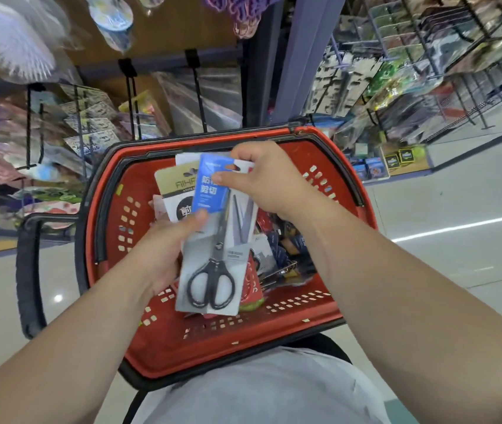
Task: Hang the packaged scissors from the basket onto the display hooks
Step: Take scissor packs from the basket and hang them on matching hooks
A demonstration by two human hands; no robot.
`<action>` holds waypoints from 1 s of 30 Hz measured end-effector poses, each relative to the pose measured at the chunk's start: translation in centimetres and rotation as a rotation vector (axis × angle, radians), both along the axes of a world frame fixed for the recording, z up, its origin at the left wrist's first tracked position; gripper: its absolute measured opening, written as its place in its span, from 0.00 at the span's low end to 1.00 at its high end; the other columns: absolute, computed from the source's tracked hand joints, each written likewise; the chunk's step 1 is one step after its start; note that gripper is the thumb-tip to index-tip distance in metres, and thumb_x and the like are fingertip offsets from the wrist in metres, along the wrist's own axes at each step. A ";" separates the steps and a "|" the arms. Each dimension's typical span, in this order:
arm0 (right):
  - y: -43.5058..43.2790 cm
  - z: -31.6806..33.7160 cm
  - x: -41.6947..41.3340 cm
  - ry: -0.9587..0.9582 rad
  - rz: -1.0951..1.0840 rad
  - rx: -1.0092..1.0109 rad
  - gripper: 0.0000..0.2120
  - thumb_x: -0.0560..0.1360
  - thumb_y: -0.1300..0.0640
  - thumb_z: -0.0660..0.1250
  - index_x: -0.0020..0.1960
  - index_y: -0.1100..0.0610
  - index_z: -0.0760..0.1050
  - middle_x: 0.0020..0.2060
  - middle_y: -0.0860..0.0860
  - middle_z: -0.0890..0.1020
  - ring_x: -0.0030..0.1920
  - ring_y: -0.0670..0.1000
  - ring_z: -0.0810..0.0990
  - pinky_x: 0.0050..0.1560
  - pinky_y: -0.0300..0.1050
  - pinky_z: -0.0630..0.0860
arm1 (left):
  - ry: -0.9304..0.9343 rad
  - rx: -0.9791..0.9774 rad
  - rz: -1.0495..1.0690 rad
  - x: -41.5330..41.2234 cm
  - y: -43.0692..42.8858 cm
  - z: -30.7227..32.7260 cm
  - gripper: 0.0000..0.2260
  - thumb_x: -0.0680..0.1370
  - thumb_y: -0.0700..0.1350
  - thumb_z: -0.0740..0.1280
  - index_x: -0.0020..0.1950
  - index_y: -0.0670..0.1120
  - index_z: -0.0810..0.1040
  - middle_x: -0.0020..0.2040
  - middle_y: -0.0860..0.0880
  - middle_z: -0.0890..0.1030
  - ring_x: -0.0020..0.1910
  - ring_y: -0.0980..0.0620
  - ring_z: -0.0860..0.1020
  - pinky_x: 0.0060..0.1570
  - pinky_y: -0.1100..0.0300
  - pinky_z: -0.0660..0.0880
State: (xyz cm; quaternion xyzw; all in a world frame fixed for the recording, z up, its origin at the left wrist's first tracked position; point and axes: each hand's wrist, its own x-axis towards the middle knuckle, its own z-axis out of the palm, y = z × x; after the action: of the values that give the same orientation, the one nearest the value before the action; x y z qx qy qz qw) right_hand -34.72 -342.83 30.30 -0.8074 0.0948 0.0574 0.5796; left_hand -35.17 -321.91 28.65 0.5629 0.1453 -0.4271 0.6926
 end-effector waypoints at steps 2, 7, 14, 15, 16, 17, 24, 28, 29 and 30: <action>1.2 -0.3 0.4 -0.043 0.001 -0.037 0.16 0.73 0.54 0.80 0.38 0.64 0.78 0.30 0.53 0.75 0.34 0.44 0.69 0.38 0.44 0.65 | -0.106 0.042 -0.041 -0.2 0.4 -0.3 0.24 0.69 0.38 0.79 0.65 0.40 0.81 0.57 0.41 0.87 0.53 0.44 0.87 0.54 0.50 0.85; -0.3 -3.3 -1.4 0.213 -0.114 0.092 0.17 0.81 0.44 0.69 0.51 0.60 0.79 0.49 0.60 0.84 0.43 0.48 0.80 0.50 0.47 0.77 | -0.245 0.237 0.011 0.0 2.4 -0.7 0.15 0.74 0.31 0.74 0.59 0.42 0.84 0.53 0.45 0.89 0.52 0.44 0.88 0.52 0.50 0.85; -3.8 -11.8 -8.1 0.838 0.259 -0.262 0.26 0.81 0.39 0.66 0.71 0.55 0.77 0.72 0.54 0.77 0.70 0.56 0.75 0.69 0.47 0.70 | -0.271 0.412 0.193 -0.4 5.9 -2.4 0.18 0.75 0.33 0.77 0.63 0.43 0.84 0.57 0.43 0.88 0.56 0.39 0.87 0.62 0.36 0.80; -3.2 -12.4 -8.2 0.830 0.238 -0.202 0.26 0.80 0.40 0.69 0.72 0.54 0.77 0.72 0.54 0.77 0.70 0.55 0.76 0.68 0.46 0.71 | -0.275 0.428 0.192 -0.6 5.9 -2.4 0.18 0.74 0.33 0.77 0.63 0.43 0.84 0.57 0.43 0.88 0.56 0.40 0.87 0.62 0.36 0.80; -2.4 -12.8 -8.1 0.820 0.237 -0.153 0.27 0.78 0.42 0.73 0.73 0.53 0.75 0.72 0.53 0.77 0.70 0.54 0.76 0.68 0.44 0.71 | -0.279 0.438 0.184 -0.8 5.9 -2.3 0.18 0.74 0.33 0.77 0.63 0.43 0.84 0.56 0.44 0.88 0.55 0.40 0.87 0.62 0.36 0.80; -1.5 -13.2 -7.9 0.802 0.238 -0.138 0.31 0.76 0.43 0.76 0.75 0.51 0.72 0.72 0.54 0.77 0.69 0.54 0.78 0.67 0.42 0.71 | -0.281 0.445 0.176 -0.9 5.8 -2.2 0.18 0.74 0.33 0.77 0.63 0.43 0.84 0.56 0.44 0.88 0.55 0.40 0.87 0.62 0.36 0.80; 3.0 -14.5 -7.1 0.651 0.479 -0.537 0.29 0.68 0.41 0.81 0.63 0.51 0.76 0.62 0.52 0.74 0.62 0.56 0.76 0.60 0.51 0.78 | -0.257 0.444 0.232 -1.3 5.1 -1.2 0.19 0.76 0.32 0.75 0.66 0.43 0.83 0.57 0.45 0.88 0.55 0.43 0.87 0.55 0.47 0.84; 4.2 -14.5 -7.0 0.560 0.607 -0.683 0.30 0.70 0.43 0.80 0.66 0.53 0.74 0.64 0.54 0.73 0.68 0.59 0.71 0.63 0.54 0.77 | -0.263 0.451 0.282 -1.3 4.8 -0.3 0.19 0.75 0.32 0.75 0.65 0.43 0.83 0.56 0.45 0.88 0.55 0.43 0.87 0.54 0.48 0.84; 4.3 -14.6 -6.9 0.552 0.619 -0.675 0.34 0.69 0.43 0.80 0.70 0.52 0.71 0.65 0.53 0.72 0.69 0.59 0.70 0.64 0.54 0.76 | -0.269 0.465 0.279 -1.2 4.8 -0.1 0.19 0.75 0.32 0.75 0.65 0.43 0.83 0.56 0.45 0.88 0.54 0.43 0.87 0.56 0.46 0.83; 4.3 -14.5 -6.9 0.554 0.630 -0.659 0.40 0.69 0.43 0.81 0.74 0.51 0.67 0.67 0.53 0.72 0.70 0.60 0.70 0.65 0.55 0.76 | -0.277 0.486 0.273 -1.2 4.8 0.2 0.19 0.74 0.32 0.76 0.64 0.44 0.84 0.55 0.45 0.88 0.54 0.43 0.87 0.57 0.44 0.83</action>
State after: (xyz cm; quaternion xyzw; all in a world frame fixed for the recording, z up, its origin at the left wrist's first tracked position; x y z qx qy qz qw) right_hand -41.60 -338.52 15.76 -0.8906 0.0103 0.4067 0.2034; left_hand -36.38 -317.08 28.81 0.7402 0.2215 -0.2020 0.6018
